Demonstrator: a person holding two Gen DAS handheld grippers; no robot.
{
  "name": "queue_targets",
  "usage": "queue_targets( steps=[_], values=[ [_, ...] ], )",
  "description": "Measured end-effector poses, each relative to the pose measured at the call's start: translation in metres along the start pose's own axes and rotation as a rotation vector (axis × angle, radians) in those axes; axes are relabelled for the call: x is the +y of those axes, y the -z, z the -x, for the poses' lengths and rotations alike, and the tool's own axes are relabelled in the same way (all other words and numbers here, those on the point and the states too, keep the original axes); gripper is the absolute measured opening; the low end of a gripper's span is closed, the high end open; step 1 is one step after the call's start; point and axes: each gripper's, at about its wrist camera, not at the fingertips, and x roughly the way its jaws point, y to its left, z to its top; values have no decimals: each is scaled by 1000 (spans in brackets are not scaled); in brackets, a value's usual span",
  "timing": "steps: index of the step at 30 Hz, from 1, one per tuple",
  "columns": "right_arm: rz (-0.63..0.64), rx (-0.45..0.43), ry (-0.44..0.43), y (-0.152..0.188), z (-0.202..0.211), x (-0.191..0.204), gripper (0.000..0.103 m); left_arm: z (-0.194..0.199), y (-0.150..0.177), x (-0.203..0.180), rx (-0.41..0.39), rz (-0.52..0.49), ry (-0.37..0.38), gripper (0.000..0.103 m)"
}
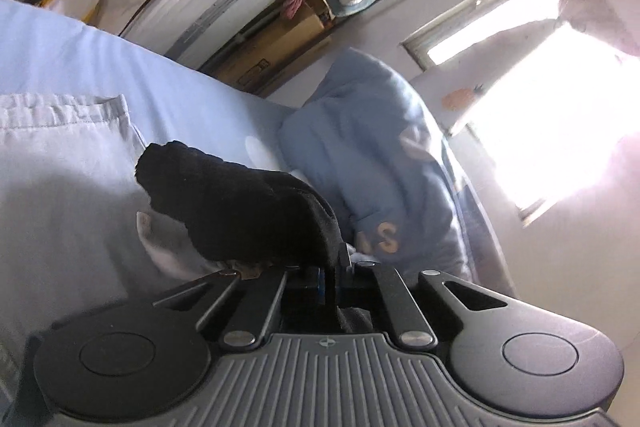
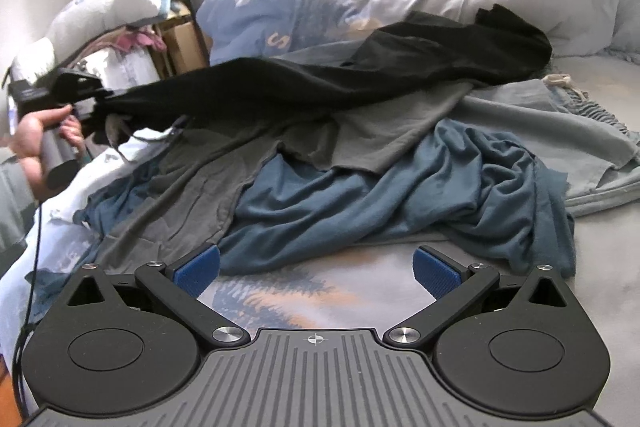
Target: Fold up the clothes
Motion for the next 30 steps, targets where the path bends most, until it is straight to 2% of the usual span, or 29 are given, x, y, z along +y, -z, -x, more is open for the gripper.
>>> queue_targets(
  steps=[10,21,24,30],
  values=[
    [-5,-28,12,-6,9,-5,103,71,-10,-3,-70,68,77,7],
    [-19,-85,4,-16,32,-11,103,153,-24,4,-128,104,72,7],
    [-58,-77,-47,-21,31,-16,103,159,-31,3,-116,99,61,7],
    [-210,0,-205,-30,-3,-13,103,159,-39,-8,-95,92,80,7]
  ],
)
